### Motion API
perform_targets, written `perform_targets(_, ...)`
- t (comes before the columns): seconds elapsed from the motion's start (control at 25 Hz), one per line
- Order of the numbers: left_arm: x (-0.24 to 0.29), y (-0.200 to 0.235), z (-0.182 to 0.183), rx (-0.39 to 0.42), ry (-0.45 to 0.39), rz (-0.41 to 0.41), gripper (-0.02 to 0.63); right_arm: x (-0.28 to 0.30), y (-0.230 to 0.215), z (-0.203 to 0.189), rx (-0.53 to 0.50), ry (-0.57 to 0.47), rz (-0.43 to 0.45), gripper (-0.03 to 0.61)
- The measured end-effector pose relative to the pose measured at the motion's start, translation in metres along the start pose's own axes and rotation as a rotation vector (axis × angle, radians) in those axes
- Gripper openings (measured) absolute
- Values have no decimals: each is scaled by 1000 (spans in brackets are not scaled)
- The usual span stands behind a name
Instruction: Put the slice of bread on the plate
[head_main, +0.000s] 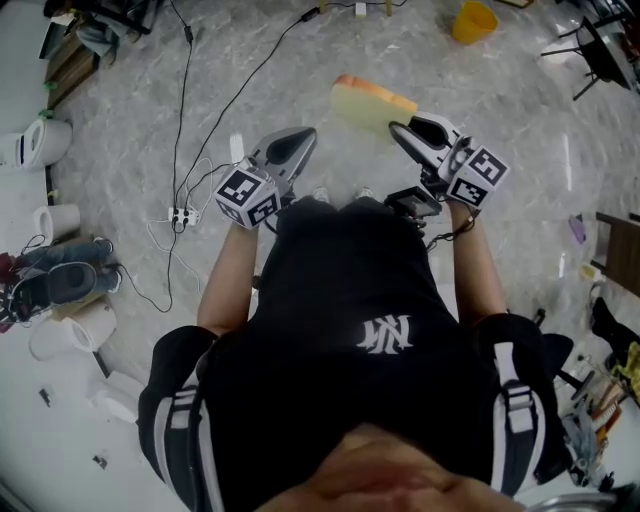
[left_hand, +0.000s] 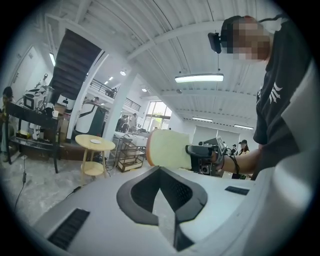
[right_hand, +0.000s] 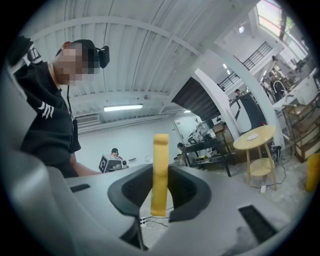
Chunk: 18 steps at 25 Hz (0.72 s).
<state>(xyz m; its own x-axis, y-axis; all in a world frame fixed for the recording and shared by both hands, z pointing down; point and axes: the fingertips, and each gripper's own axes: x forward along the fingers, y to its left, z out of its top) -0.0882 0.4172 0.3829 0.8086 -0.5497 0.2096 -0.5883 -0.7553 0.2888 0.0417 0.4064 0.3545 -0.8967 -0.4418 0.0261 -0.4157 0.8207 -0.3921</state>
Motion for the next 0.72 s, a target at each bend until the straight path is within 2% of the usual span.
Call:
perform_targets(0.28, 4, -6, -4, 2, 30, 32, 12, -5, -1, -3, 18, -15, 40, 91)
perform_targets(0.44, 11, -12, -16, 38, 80, 50, 12, -11, -2, -7, 31, -32, 60, 91)
perform_targets(0.72, 13, -18, -18, 39, 118, 39, 12, -15, -6, -14, 89, -62, 61, 91)
